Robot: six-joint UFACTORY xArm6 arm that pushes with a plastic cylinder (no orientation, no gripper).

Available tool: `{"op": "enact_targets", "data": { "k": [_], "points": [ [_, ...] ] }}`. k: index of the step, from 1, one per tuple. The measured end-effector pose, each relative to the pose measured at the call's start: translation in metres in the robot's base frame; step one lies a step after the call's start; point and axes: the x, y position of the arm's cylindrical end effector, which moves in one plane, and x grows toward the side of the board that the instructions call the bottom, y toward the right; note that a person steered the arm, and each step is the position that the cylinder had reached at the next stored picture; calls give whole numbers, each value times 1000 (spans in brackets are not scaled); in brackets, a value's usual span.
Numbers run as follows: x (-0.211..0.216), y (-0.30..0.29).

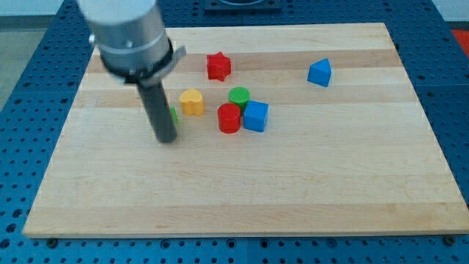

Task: Push the green star into the yellow heart

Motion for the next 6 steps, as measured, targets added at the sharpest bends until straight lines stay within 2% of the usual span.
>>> {"op": "enact_targets", "data": {
  "k": [1, 2, 3, 4, 6],
  "points": [
    [-11, 0],
    [36, -29],
    [28, -79],
    [-9, -82],
    [-73, -3]
  ]
}}
